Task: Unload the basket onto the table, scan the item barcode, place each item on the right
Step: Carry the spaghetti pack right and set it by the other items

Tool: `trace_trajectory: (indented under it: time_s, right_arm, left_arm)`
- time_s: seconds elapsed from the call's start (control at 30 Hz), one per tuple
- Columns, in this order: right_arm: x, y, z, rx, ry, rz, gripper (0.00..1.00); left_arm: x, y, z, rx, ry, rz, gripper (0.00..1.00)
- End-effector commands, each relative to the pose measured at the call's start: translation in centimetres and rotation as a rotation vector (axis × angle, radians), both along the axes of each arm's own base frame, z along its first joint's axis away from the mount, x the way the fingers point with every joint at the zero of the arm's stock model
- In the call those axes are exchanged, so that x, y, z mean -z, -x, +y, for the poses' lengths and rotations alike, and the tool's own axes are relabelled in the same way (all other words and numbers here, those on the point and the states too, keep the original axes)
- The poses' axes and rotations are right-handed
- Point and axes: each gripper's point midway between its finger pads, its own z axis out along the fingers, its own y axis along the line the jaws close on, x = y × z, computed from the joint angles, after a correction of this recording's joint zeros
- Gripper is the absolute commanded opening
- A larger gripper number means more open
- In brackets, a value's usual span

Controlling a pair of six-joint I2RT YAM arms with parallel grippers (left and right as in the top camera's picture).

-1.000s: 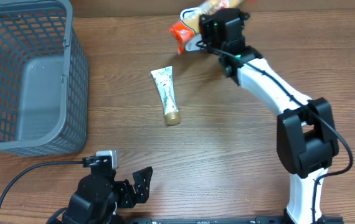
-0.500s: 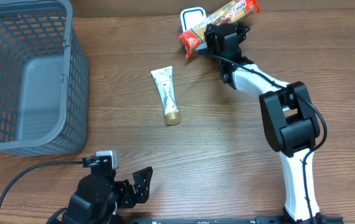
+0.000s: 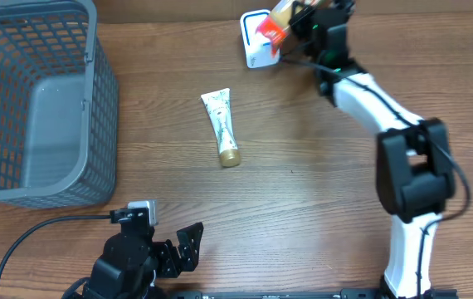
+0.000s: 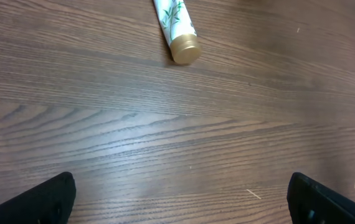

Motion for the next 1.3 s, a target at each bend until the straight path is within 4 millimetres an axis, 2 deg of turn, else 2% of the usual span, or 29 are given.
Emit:
trace_trajectory:
  time_s: [0.0, 0.03, 0.17, 0.27, 0.33, 0.47, 0.53, 0.63, 0.73, 0.77, 0.9, 0.93, 1.0, 1.03, 1.1, 1.2, 1.27]
  right_arm:
    - [-14.4, 2.0, -7.1, 0.109, 0.006, -0.212, 0.04]
    - [-14.3, 2.6, -11.0, 0.169, 0.024, -0.15, 0.04]
    - [-11.6, 4.8, -20.4, 0.33, 0.011, 0.043, 0.04]
    - [-8.1, 7.2, -27.4, 0.429, 0.005, 0.206, 0.04]
    - [-5.4, 9.6, -31.9, 0.503, -0.01, 0.322, 0.04]
    - [-2.2, 13.8, -39.1, 0.591, 0.065, 0.469, 0.04]
    - [-1.3, 15.2, -41.6, 0.587, 0.15, 0.509, 0.04]
    - [0.5, 17.0, -44.7, 0.573, 0.249, 0.573, 0.04]
    - [2.1, 18.4, -46.7, 0.579, 0.27, 0.627, 0.04]
    - [2.6, 18.8, -47.3, 0.587, 0.263, 0.642, 0.07]
    - [4.0, 20.2, -48.6, 0.607, 0.24, 0.69, 0.23]
    - [4.2, 20.7, -48.9, 0.615, 0.233, 0.7, 0.36]
    - [4.2, 20.9, -49.0, 0.618, 0.229, 0.705, 0.44]
    - [4.2, 21.2, -49.1, 0.619, 0.227, 0.711, 0.51]
    - [4.1, 21.5, -49.1, 0.622, 0.22, 0.718, 0.72]
    - [2.9, 21.8, -48.8, 0.622, 0.221, 0.706, 0.78]
    - [1.2, 21.7, -48.0, 0.6, 0.212, 0.664, 0.8]
  left_arm:
    - [0.0, 0.1, -0.1, 0.003, 0.006, 0.001, 0.99]
    - [0.0, 0.1, -0.1, 0.003, 0.006, 0.001, 1.0]
    - [0.0, 0.1, -0.1, 0.003, 0.006, 0.001, 1.0]
    - [0.0, 0.1, -0.1, 0.003, 0.006, 0.001, 0.99]
    - [0.0, 0.1, -0.1, 0.003, 0.006, 0.001, 1.0]
    - [0.0, 0.1, -0.1, 0.003, 0.006, 0.001, 1.0]
    - [0.0, 0.1, -0.1, 0.003, 0.006, 0.001, 1.0]
    - [0.0, 0.1, -0.1, 0.003, 0.006, 0.001, 1.0]
    - [0.0, 0.1, -0.1, 0.003, 0.006, 0.001, 1.0]
    - [0.0, 0.1, -0.1, 0.003, 0.006, 0.001, 1.0]
    - [0.0, 0.1, -0.1, 0.003, 0.006, 0.001, 1.0]
    - [0.0, 0.1, -0.1, 0.003, 0.006, 0.001, 1.0]
    - [0.0, 0.1, -0.1, 0.003, 0.006, 0.001, 0.99]
    - [0.0, 0.1, -0.1, 0.003, 0.006, 0.001, 0.99]
    - [0.0, 0.1, -0.1, 0.003, 0.006, 0.001, 1.0]
    - [0.0, 0.1, -0.1, 0.003, 0.006, 0.001, 1.0]
    - [0.0, 0.1, -0.1, 0.003, 0.006, 0.001, 1.0]
